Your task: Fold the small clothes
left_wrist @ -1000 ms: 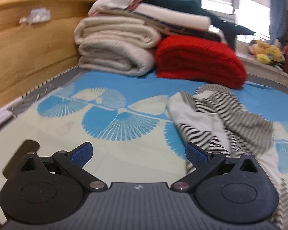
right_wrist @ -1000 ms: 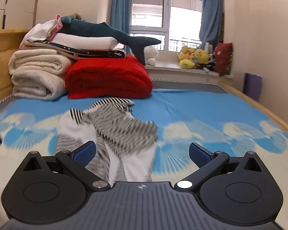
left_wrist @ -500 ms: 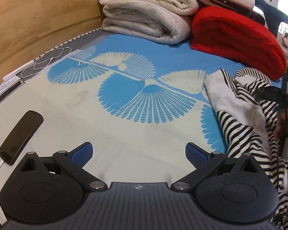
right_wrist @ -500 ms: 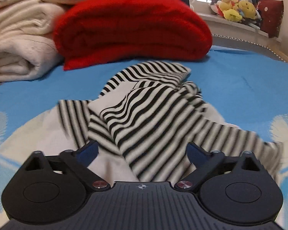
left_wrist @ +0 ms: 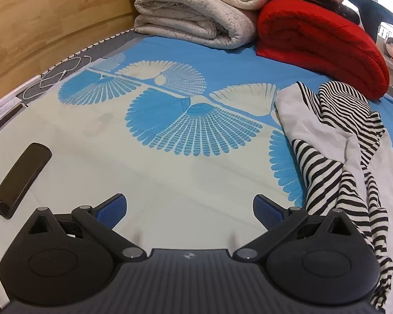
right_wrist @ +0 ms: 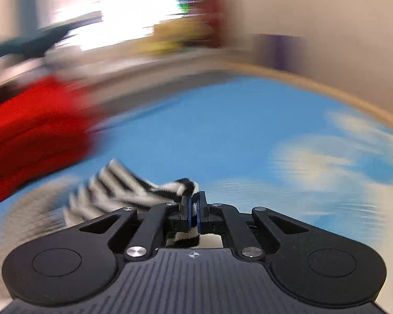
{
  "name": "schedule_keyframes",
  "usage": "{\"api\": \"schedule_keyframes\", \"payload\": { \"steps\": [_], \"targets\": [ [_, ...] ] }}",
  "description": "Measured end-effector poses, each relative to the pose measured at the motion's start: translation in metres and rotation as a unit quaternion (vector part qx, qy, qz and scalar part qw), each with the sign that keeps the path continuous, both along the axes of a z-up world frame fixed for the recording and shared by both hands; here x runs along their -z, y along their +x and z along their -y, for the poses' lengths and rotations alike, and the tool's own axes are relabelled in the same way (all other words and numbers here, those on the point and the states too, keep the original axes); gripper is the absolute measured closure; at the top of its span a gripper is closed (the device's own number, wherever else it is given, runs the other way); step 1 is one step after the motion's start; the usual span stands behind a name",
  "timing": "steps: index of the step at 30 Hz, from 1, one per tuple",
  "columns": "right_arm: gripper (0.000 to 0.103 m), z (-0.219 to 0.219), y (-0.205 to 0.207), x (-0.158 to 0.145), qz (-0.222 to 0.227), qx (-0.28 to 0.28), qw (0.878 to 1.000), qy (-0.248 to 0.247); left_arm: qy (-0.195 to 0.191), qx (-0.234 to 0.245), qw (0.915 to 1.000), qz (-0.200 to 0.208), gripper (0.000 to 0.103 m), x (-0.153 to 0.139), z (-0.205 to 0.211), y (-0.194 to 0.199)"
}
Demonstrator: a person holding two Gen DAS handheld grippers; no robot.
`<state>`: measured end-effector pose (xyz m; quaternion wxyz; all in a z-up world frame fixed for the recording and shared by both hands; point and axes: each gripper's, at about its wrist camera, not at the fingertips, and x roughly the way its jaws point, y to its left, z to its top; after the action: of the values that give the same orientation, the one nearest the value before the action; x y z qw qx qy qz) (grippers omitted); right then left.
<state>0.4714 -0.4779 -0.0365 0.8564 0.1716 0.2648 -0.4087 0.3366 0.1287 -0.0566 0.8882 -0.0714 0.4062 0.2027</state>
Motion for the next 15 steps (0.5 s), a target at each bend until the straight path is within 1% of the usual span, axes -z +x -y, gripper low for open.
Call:
{"api": "schedule_keyframes", "payload": {
  "steps": [1, 2, 3, 4, 5, 6, 7, 8, 10, 11, 13, 15],
  "targets": [
    [0.098, 0.032, -0.018, 0.01, -0.028, 0.051, 0.998, 0.002, 0.0, 0.004, 1.0, -0.001, 0.0, 0.001, 0.002, 0.0],
    [0.095, 0.066, -0.039, 0.023, -0.053, 0.09, 0.994, 0.025, 0.003, 0.01, 0.9999, -0.003, 0.0, 0.002, 0.005, 0.0],
    [0.084, 0.093, -0.06, 0.035, -0.069, 0.118, 0.989, 0.058, 0.008, 0.016, 0.9998, -0.004, 0.0, 0.003, 0.009, 0.0],
    [0.067, 0.112, -0.082, 0.045, -0.076, 0.142, 0.983, 0.085, 0.013, 0.018, 0.9997, -0.005, 0.0, 0.003, 0.011, 0.0],
    [0.059, 0.12, -0.101, 0.05, -0.068, 0.15, 0.981, 0.101, 0.016, 0.023, 0.9996, -0.005, 0.0, 0.004, 0.013, 0.0],
    [0.05, 0.121, -0.117, 0.053, -0.051, 0.142, 0.982, 0.113, 0.017, 0.029, 0.9994, -0.003, 0.0, 0.004, 0.015, 0.001],
    [0.05, 0.115, -0.132, 0.053, -0.031, 0.115, 0.985, 0.127, 0.018, 0.031, 0.9994, -0.001, 0.0, 0.004, 0.017, 0.001],
    [0.051, 0.104, -0.139, 0.052, -0.022, 0.082, 0.986, 0.141, 0.019, 0.035, 0.9992, 0.003, 0.0, 0.004, 0.019, 0.0],
    [0.05, 0.071, -0.153, 0.044, -0.002, 0.009, 0.983, 0.181, 0.018, 0.052, 0.9984, 0.013, 0.0, 0.004, 0.025, -0.001],
    [0.05, 0.052, -0.156, 0.039, 0.008, -0.025, 0.979, 0.201, 0.019, 0.064, 0.9976, 0.017, 0.0, 0.004, 0.029, -0.001],
    [0.048, 0.003, -0.17, 0.026, 0.025, -0.107, 0.965, 0.237, 0.016, 0.087, 0.9958, 0.023, 0.0, 0.004, 0.037, -0.002],
    [0.04, -0.039, -0.189, 0.019, 0.025, -0.17, 0.951, 0.259, -0.002, 0.115, 0.9931, 0.025, 0.0, 0.005, 0.045, -0.003]
  ]
}}
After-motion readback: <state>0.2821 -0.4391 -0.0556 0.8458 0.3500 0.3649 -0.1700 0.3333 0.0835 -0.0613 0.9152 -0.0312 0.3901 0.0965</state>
